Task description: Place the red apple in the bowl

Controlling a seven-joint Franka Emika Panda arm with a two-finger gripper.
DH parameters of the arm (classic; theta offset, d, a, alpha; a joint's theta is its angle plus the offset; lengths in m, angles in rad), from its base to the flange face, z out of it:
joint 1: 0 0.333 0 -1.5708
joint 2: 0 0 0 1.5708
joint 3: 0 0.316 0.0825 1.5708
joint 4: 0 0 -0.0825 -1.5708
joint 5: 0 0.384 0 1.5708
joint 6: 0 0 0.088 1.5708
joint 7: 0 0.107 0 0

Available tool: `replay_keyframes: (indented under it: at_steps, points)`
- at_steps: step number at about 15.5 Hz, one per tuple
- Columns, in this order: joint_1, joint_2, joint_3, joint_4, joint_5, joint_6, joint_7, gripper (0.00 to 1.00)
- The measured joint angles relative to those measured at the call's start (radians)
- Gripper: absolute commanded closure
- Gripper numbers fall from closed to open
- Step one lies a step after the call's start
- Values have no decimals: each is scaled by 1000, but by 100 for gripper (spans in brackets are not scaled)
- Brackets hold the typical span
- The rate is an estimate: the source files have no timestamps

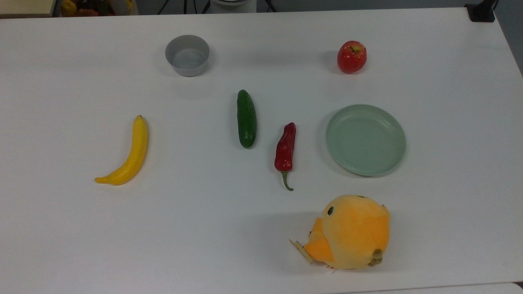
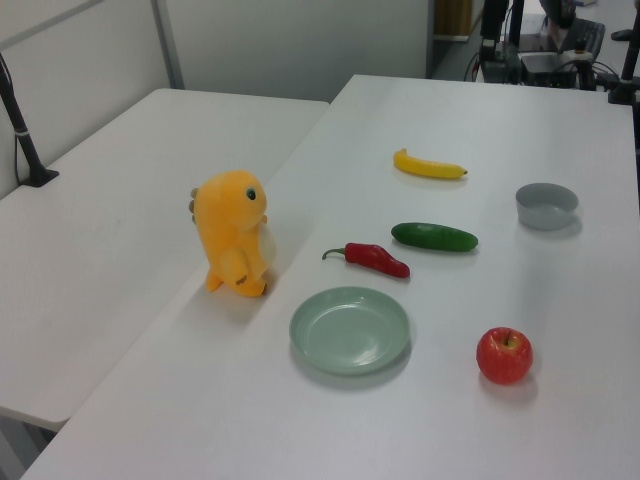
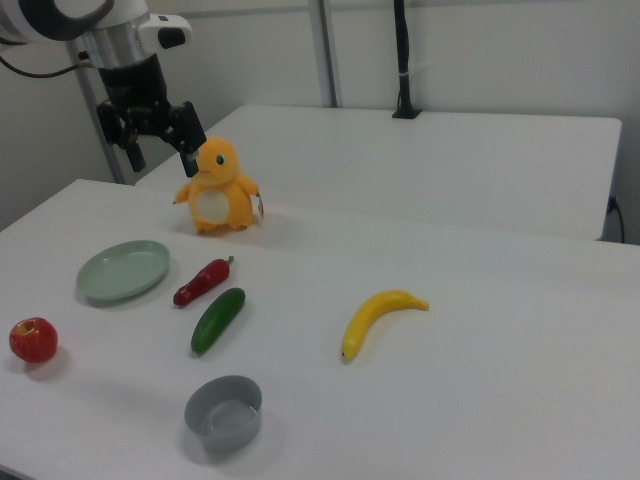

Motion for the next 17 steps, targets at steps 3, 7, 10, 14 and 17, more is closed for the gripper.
replay_keyframes:
  at_steps: [3,7,10,14,17]
  points:
    - [1,0,2,-6,0,1,0,0]
    - [1,0,3,-7,0,1,0,0]
    - [1,0,3,-7,0,1,0,0]
    - [1,-1,3,-12,0,-1,0,0]
    - [17,-1,11,-25,1,-13,-1,0]
